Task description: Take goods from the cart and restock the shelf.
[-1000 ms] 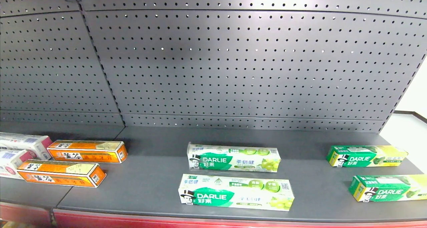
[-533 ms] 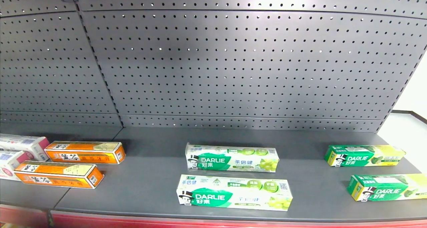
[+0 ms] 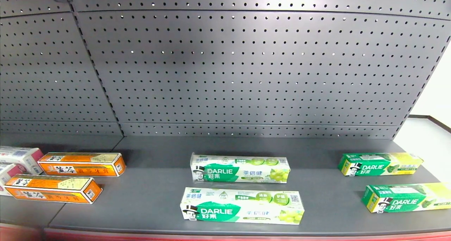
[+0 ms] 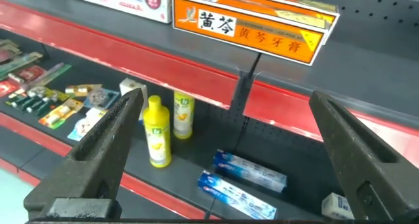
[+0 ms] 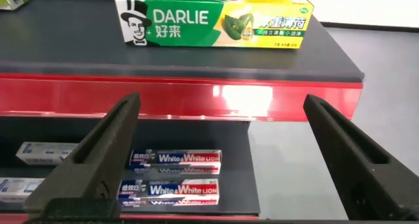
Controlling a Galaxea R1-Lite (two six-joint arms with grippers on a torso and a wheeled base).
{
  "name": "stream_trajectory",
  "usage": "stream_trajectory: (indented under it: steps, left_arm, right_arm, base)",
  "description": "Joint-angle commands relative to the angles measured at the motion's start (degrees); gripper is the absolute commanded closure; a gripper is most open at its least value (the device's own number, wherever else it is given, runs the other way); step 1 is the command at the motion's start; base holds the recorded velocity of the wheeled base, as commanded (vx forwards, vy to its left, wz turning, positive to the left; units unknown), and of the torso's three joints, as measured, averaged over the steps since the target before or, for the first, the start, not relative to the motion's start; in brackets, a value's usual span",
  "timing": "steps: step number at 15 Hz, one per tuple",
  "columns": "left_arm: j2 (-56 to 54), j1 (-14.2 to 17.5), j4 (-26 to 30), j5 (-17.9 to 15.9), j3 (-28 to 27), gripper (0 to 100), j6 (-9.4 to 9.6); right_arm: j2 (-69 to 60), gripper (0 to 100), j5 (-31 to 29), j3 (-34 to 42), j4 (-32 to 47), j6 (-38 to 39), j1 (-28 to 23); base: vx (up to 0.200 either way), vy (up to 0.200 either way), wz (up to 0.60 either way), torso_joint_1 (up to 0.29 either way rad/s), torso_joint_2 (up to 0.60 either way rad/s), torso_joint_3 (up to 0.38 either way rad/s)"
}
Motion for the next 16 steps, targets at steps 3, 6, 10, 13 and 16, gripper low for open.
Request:
stream_trajectory:
  steps: [3, 6, 10, 13, 16]
  left_arm:
    - [0.0, 0.03, -0.01, -0.08, 0.01, 0, 0.05]
    - [0.0, 0.03, -0.01, -0.08, 0.01, 0, -0.04]
    - [0.0, 0.03, -0.01, -0.08, 0.01, 0, -0.04]
    - [0.0, 0.03, -0.01, -0.08, 0.01, 0, 0.05]
    - [0.0, 0.03, -0.01, -0.08, 0.01, 0, 0.05]
  right_arm:
    - [0.24, 0, 0.02, 0.02, -0.02, -0.08, 0.03]
    - [0.24, 0, 0.02, 0.02, -0.02, 0.01, 0.03]
    - [0.24, 0, 0.02, 0.02, -0.02, 0.01, 0.03]
    - [0.24, 0, 0.02, 0.02, -0.02, 0.01, 0.03]
    - [0.24, 0, 0.02, 0.02, -0.02, 0.01, 0.03]
  base:
    - [0.0, 0.0, 0.0, 0.0, 0.0, 0.0]
    - [0.0, 0.0, 0.0, 0.0, 0.0, 0.0]
    - [0.0, 0.0, 0.0, 0.0, 0.0, 0.0]
    - [0.0, 0.0, -0.4, 0.0, 0.0, 0.003]
    - [0.0, 0.0, 0.0, 0.0, 0.0, 0.0]
